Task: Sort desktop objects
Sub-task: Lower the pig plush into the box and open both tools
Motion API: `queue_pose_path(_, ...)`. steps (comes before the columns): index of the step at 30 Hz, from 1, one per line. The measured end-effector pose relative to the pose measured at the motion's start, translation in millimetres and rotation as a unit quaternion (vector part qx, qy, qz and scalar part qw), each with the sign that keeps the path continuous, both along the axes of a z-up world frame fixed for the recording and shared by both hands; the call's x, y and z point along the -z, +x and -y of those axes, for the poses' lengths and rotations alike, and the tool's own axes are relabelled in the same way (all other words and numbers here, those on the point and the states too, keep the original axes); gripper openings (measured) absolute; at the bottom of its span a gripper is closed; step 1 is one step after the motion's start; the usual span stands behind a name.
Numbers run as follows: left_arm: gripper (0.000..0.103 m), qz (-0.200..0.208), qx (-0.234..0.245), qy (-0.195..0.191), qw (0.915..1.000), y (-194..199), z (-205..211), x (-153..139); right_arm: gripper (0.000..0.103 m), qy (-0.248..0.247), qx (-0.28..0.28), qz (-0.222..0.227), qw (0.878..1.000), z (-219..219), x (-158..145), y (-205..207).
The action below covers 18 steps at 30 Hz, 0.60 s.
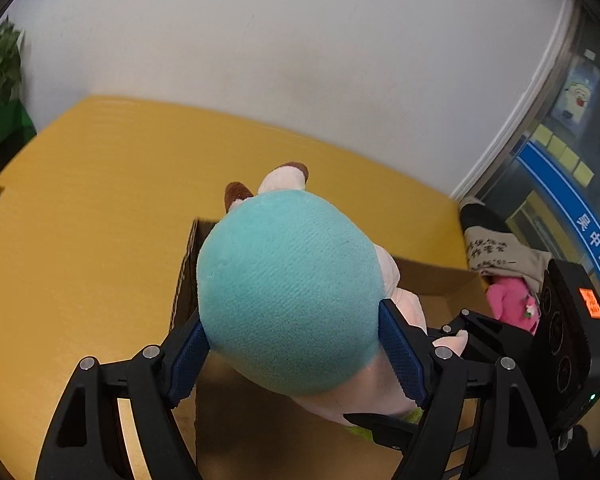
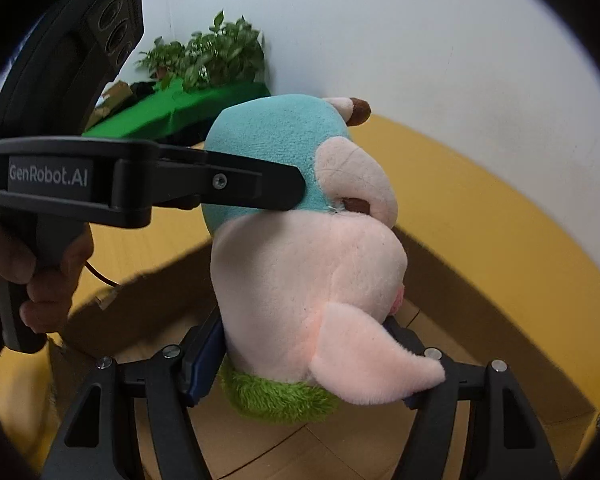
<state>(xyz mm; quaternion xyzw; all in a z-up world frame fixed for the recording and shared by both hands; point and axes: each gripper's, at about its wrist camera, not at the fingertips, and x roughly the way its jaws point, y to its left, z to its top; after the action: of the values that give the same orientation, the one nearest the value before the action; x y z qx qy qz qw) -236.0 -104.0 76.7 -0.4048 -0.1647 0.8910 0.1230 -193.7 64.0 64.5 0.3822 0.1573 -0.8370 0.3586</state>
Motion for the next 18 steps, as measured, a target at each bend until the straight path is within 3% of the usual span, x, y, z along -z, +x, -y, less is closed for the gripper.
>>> queue_pose_path(4, 0.083, 0.044, 0.0, -0.003, 0.999, -12.7, -2.5, 25.5, 0.069, 0.005, 0.01, 0.012, 1.0, 1.8, 31.6, -6.4)
queue_pose_path(8, 0.084, 0.06, -0.005, -0.002, 0.9982, -17.0, -7.1, 39.2, 0.069, 0.025, 0.02, 0.013, 0.999, 7.3, 47.1, -17.5)
queue_pose_path(13, 0.085, 0.077, -0.011, 0.014, 0.9969, -17.4, -2.9, 46.7, 0.073, 0.049, 0.021, -0.005, 0.999, 9.2, 47.7, -23.0)
queue_pose_path(18, 0.086, 0.084, -0.005, -0.005, 0.9964, -13.8, -5.6, 46.9, 0.076, 0.064, 0.044, -0.029, 0.997, 0.5, 36.9, -16.8)
